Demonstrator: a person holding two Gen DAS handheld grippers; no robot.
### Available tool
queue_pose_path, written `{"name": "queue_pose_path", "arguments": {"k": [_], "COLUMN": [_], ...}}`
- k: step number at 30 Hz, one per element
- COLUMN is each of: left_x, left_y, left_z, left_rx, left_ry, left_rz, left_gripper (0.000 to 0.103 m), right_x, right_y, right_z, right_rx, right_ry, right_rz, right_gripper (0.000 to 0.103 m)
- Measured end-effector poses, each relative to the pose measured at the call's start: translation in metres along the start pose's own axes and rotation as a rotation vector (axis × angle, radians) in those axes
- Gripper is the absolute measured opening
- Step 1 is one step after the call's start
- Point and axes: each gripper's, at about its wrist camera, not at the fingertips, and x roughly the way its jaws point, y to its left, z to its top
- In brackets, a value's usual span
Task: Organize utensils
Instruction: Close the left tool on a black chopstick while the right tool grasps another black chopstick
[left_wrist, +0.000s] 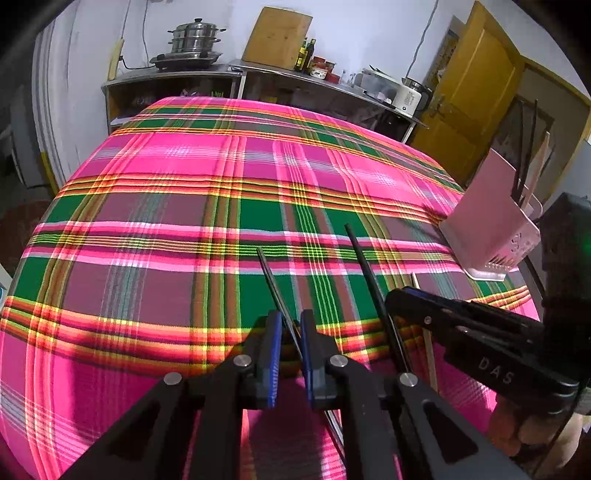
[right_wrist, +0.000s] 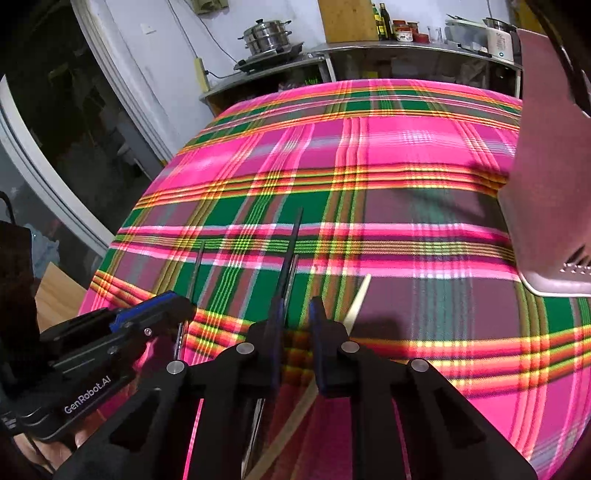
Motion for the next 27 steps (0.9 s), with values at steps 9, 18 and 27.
{"name": "queue_pose_path", "arguments": {"k": [9, 18, 27], "left_x": [0.006, 0.007, 0.011], "left_y": [0.003, 0.003, 0.003], "left_z": [0.005, 0.006, 0.009], "left_rx": [-0.023, -0.022, -0.015], "left_ry": [0.007, 0.007, 0.018], "left_rz": [-0.003, 0.002, 0.007], "left_gripper": [0.010, 0.010, 0.012], "right_x": [0.005, 0.003, 0.005], "right_y": [0.007, 0.008, 0.006], "right_z": [0.005, 0.002, 0.004], "right_rx": [-0.015, -0.012, -0.027], "right_ry": [0.021, 0.029, 0.026], "right_rz": [-0.016, -0.017, -0.044], "right_gripper": [0.014, 0.014, 0.010]}}
